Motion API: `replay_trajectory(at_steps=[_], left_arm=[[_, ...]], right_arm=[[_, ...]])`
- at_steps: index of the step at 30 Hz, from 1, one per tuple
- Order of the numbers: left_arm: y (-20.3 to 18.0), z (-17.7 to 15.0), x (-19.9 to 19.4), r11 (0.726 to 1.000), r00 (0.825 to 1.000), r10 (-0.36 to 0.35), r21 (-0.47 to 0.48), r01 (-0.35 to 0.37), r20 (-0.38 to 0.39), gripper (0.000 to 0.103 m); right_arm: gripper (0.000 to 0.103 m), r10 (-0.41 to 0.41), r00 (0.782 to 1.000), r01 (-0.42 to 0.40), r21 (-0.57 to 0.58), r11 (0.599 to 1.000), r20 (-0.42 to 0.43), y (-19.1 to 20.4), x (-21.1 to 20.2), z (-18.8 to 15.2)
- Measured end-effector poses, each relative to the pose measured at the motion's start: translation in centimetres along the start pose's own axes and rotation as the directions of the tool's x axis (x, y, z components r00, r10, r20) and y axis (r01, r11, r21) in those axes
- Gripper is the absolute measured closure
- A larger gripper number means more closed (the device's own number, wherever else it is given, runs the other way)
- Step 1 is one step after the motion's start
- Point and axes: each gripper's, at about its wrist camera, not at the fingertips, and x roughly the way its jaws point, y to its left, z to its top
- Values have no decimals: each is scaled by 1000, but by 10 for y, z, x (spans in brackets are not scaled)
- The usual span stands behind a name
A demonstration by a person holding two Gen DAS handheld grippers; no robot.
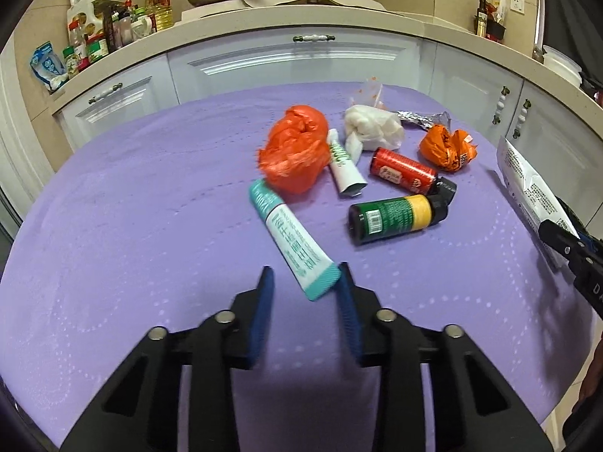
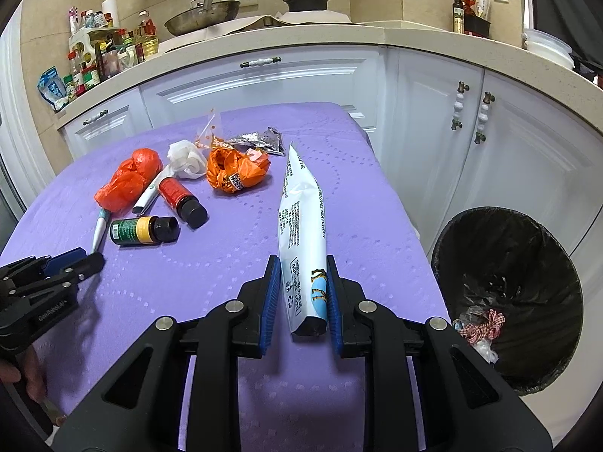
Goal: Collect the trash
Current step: 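Grasp the teal-capped white marker with the left tool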
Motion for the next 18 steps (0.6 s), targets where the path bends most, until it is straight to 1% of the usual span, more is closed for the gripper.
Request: replay_trajectory(at_steps=[2,4,7,15,18], left_arm=[[5,-1,-1,1000,1000,0,-10,0,1,79],[10,0,-1,1000,1000,2,-21,-2,3,91],[17,0,-1,1000,1000,5,-31,-4,7,101],[29,-5,-7,999,1000,2,-50,-1,27,102],[31,-7,-11,998,1000,-1,-55,3,31,102]], right_arm=[[81,0,1000,0,-3,1000,-1,0,0,-1],[81,-2,1000,2,-3,1000,-2,0,1,-2],[81,-2,1000,2,-5,1000,-1,1,1,-2],[83,-6,1000,6,-16,1000,12,6,-3,-6],[86,-8,1000,8,-20,1000,19,8,-7,-7]])
